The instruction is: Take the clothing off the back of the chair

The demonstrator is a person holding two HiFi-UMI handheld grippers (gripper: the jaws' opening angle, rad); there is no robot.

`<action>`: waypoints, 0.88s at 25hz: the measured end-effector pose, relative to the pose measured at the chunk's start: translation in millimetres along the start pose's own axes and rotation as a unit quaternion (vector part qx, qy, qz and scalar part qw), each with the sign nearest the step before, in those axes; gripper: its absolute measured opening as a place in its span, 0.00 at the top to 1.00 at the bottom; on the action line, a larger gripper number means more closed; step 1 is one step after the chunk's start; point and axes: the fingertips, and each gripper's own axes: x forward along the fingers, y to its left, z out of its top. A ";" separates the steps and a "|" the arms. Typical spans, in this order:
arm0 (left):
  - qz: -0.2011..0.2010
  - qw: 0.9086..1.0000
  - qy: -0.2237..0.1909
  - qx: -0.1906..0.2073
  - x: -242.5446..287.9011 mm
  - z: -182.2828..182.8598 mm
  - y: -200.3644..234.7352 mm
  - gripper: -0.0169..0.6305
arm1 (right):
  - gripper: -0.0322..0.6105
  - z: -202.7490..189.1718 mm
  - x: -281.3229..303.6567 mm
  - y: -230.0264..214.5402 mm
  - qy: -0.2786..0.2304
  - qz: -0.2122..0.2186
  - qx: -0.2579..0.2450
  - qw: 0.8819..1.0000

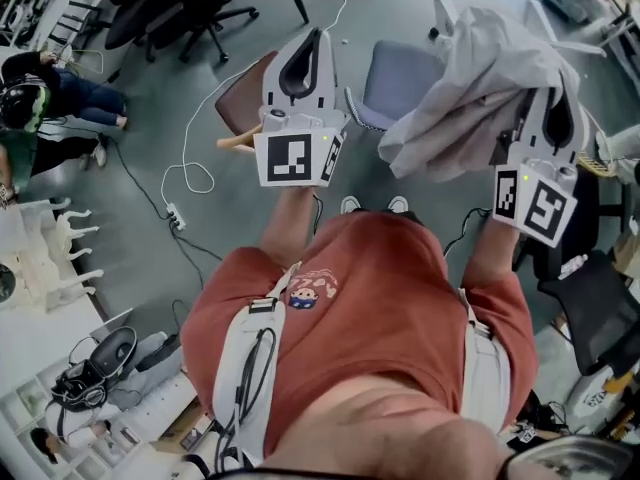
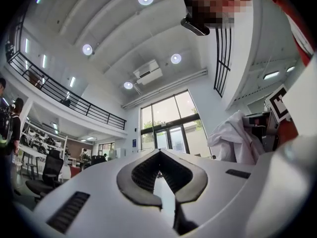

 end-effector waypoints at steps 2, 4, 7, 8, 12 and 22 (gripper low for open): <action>0.004 1.000 -0.001 0.010 0.7 5.3 6.1 0.95 | 0.90 4.6 0.8 -5.1 -0.007 -0.014 -0.011 1.000; 0.009 1.000 0.001 0.017 2.2 4.9 10.9 0.95 | 0.90 1.9 2.1 -10.5 -0.006 -0.023 -0.012 1.000; 0.021 1.000 0.004 0.021 1.0 2.6 17.3 0.95 | 0.90 -5.4 2.0 -16.4 0.001 -0.027 -0.004 1.000; 0.023 1.000 0.005 0.020 0.5 2.6 18.9 0.95 | 0.90 -7.4 2.3 -17.3 0.002 -0.027 -0.002 1.000; 0.025 0.999 0.011 0.024 0.0 3.6 21.1 0.95 | 0.90 -12.3 3.5 -17.9 0.006 -0.029 0.004 1.000; 0.026 0.999 -0.004 0.018 1.9 6.7 24.5 0.95 | 0.90 -15.4 6.8 -11.3 0.007 -0.021 0.002 1.000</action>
